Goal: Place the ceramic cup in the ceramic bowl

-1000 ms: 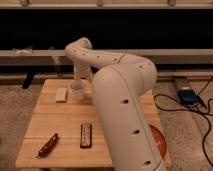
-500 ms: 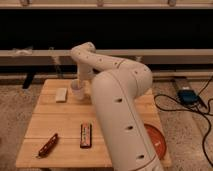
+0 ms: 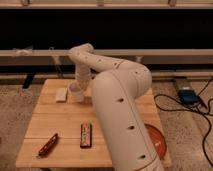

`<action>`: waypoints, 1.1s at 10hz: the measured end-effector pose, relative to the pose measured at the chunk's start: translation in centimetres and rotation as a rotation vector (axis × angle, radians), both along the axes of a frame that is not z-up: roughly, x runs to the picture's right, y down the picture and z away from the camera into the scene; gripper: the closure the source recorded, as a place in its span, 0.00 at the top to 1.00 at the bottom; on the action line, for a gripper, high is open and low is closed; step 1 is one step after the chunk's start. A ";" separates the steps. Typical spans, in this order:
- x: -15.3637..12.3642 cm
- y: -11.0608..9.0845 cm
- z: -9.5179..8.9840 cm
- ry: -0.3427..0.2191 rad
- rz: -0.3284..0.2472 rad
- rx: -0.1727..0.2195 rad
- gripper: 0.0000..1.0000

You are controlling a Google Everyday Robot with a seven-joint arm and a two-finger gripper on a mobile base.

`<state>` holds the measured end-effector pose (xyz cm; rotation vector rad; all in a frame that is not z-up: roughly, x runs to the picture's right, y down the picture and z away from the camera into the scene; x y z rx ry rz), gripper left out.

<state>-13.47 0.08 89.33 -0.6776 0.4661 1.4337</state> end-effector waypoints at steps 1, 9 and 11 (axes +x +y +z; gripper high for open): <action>0.2 -0.2 -1.4 -0.018 0.004 0.007 0.00; 9.8 2.4 -16.2 -0.059 0.080 0.091 0.00; 13.8 4.1 -19.0 -0.035 0.126 0.107 0.00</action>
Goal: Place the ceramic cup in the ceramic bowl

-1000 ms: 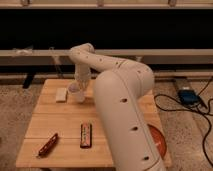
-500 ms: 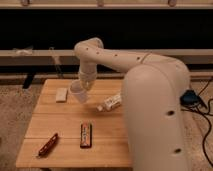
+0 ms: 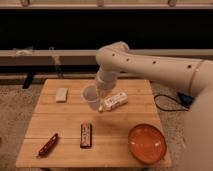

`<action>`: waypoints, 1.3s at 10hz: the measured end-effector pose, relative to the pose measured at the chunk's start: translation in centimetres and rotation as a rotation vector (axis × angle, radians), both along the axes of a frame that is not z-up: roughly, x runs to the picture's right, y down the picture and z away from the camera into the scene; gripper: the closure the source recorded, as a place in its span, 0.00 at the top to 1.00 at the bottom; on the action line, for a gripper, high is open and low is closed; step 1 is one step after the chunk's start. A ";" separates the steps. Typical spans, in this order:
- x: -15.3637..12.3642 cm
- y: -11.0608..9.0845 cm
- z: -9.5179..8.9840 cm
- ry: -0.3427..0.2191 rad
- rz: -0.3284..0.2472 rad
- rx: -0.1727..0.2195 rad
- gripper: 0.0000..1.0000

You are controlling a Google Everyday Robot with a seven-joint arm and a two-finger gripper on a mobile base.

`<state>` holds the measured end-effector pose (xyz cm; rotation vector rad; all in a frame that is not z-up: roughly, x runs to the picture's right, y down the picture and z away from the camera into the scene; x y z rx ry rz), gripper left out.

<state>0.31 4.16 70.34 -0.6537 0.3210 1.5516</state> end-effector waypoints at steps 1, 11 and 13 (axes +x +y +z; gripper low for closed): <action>2.6 1.0 -1.2 0.022 0.038 0.003 0.00; 23.4 12.8 -5.6 0.252 0.367 -0.120 0.27; 25.8 16.0 -3.8 0.296 0.414 -0.170 0.47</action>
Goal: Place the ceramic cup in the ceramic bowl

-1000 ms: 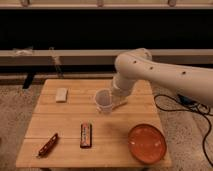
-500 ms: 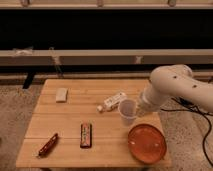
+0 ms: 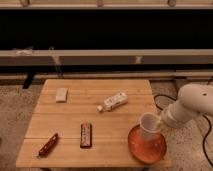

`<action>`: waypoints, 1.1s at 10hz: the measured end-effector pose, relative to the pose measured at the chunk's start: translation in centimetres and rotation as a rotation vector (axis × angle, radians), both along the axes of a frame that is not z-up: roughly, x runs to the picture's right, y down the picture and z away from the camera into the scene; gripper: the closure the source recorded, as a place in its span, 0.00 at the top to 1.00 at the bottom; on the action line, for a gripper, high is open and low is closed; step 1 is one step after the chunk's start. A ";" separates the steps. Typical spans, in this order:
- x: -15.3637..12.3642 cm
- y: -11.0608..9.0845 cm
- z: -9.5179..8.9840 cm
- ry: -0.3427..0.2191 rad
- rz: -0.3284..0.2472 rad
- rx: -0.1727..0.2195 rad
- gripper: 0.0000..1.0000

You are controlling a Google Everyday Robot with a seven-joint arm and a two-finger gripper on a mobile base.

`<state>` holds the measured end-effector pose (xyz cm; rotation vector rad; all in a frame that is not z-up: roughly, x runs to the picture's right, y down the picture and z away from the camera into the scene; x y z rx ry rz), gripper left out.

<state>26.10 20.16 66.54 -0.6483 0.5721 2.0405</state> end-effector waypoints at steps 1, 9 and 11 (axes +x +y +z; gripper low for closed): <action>0.4 1.0 1.1 0.009 0.012 -0.021 0.56; 0.1 2.1 3.2 -0.060 -0.004 -0.062 0.80; -0.8 0.5 1.5 -0.090 -0.029 0.000 0.80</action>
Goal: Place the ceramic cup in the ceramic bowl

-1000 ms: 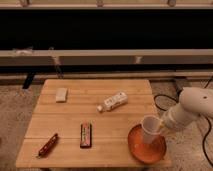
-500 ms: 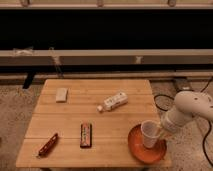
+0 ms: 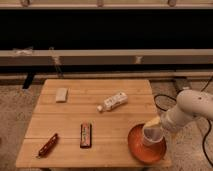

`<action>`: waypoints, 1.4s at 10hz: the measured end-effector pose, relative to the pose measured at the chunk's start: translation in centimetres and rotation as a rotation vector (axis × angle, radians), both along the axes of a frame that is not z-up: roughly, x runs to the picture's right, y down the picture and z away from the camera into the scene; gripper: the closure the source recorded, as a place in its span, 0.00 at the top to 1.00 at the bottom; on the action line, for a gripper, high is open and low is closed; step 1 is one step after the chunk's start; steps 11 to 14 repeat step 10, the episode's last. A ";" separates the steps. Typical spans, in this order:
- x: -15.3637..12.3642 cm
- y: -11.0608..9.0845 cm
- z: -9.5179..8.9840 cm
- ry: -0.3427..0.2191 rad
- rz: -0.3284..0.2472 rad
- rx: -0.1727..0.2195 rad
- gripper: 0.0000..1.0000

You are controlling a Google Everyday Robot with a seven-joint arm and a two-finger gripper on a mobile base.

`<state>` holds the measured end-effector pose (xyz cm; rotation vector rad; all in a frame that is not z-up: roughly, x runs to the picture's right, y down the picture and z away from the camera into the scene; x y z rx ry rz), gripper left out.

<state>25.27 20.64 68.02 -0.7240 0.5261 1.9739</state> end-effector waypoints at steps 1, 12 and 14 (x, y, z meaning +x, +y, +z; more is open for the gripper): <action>-0.9 -1.3 -1.2 -0.009 -0.030 0.041 0.80; -12.8 -9.2 -0.8 -0.048 -0.354 0.133 0.80; -12.8 -9.2 -0.8 -0.048 -0.354 0.133 0.80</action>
